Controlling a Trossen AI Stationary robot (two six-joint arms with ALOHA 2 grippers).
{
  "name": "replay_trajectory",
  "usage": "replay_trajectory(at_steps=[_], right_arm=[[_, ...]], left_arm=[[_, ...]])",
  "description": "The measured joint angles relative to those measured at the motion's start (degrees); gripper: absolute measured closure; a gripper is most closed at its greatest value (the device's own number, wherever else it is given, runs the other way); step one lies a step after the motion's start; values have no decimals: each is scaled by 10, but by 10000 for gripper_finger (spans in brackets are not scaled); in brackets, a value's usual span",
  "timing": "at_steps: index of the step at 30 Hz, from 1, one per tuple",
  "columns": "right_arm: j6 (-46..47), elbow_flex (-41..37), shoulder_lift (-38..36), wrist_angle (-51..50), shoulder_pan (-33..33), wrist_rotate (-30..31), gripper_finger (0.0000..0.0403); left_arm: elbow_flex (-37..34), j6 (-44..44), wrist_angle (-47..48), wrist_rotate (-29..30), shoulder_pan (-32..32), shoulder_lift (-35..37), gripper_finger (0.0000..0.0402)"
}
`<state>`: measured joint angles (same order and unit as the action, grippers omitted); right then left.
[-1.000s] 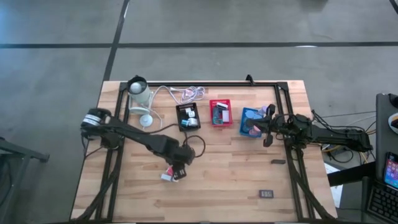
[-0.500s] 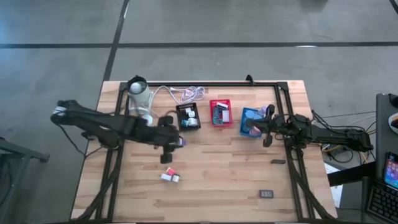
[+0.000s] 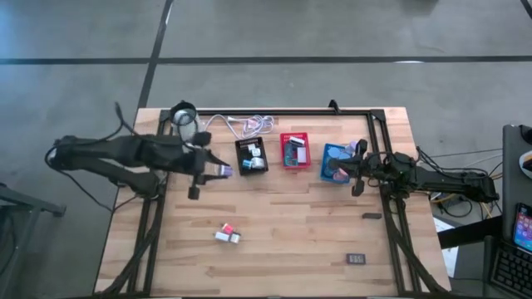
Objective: Pick & Place Office items
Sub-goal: Put the purple charger adapter into the black bin
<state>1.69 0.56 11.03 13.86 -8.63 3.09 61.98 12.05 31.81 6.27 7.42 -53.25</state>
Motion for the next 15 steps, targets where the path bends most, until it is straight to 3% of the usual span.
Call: replay_trajectory(at_steps=[6, 15], right_arm=[[-1, 0, 0, 5, 0, 1, 394], [13, 0, 0, 0, 0, 0, 394]], left_arm=[[-86, -11, -63, -47, -63, 82, 263], [-244, -16, -261, -57, -68, 178, 263]])
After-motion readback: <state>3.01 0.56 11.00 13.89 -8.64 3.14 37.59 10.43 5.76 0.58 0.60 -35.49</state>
